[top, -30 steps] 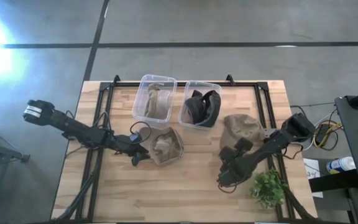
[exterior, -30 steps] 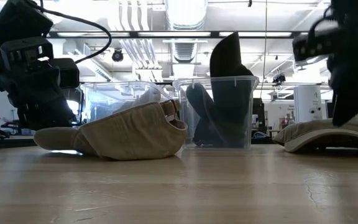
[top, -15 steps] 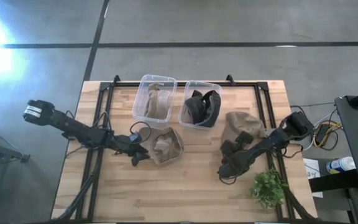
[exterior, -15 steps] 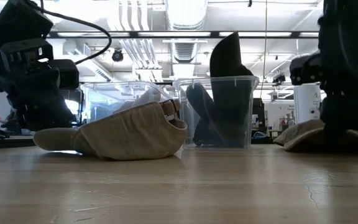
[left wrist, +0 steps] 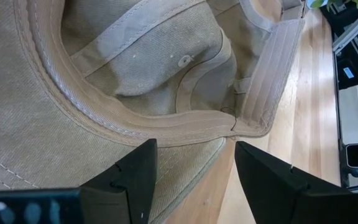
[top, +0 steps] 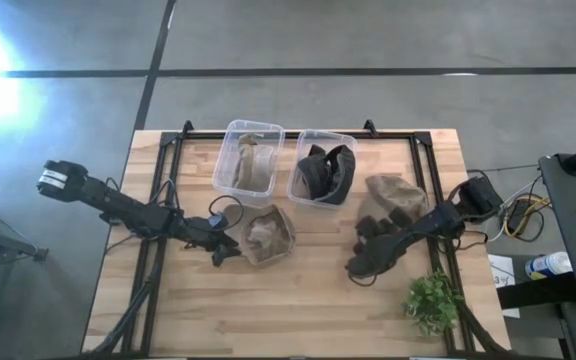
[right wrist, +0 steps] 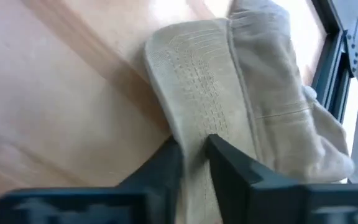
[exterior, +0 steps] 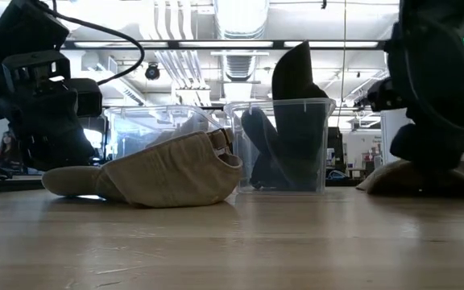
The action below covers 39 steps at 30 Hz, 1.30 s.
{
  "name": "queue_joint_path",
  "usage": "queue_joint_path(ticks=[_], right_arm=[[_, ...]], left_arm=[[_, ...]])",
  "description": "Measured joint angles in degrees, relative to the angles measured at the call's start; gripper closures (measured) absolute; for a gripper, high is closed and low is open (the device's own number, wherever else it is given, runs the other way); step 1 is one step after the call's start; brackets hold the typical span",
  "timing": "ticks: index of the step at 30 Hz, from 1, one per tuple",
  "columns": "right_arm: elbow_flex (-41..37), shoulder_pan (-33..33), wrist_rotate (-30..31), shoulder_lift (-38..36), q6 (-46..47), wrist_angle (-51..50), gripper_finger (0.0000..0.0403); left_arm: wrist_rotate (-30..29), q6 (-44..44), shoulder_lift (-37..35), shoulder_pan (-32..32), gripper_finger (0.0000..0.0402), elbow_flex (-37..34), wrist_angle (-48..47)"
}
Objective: Pick & Place hat
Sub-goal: Put the right brown cap into the left transparent bin
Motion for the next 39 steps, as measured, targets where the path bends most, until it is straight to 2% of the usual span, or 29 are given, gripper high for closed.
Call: queue_joint_path(ticks=[3, 8, 16, 21, 26, 30, 34, 39], right_arm=[[1.71, -0.01, 0.20, -0.61, 0.04, -0.44, 0.0378], [7.40, 0.00, -1.88, -4.96, -0.97, -0.19, 0.0382], [17.09, -0.17, -13.83, -21.62, -2.00, 4.00, 0.0385], [19.31, -1.95, -13.04, -31.67, -5.02, 15.55, 0.0386], [22.48, -5.76, -10.80, -33.69, -19.00, 27.21, 0.0386], [28.48, -10.47, -10.64, -30.46, -34.99, 28.69, 0.0386], [36.22, -15.40, -10.84, -25.83, -53.50, 28.36, 0.0386], [47.45, -20.86, -14.00, -18.21, -79.82, 28.50, 0.0386]], left_arm=[[0.02, -0.17, 0.00, -0.01, 0.0193, 0.00, 0.00], [0.04, -1.40, 0.00, 0.00, 0.0193, 0.00, 0.02], [0.03, 0.18, 0.00, -0.02, 0.0193, 0.00, 0.00], [0.04, 0.33, 0.00, -0.02, 0.0193, 0.00, 0.07], [0.18, -0.78, -0.11, -0.02, 0.0193, 0.25, 0.04], [0.35, -3.42, -2.15, -0.18, 0.0193, 0.61, 3.69], [4.12, -4.99, -7.85, -0.33, 0.0193, 0.62, 10.11], [10.56, -9.25, -17.35, -0.48, 0.0193, 0.33, 10.53]])
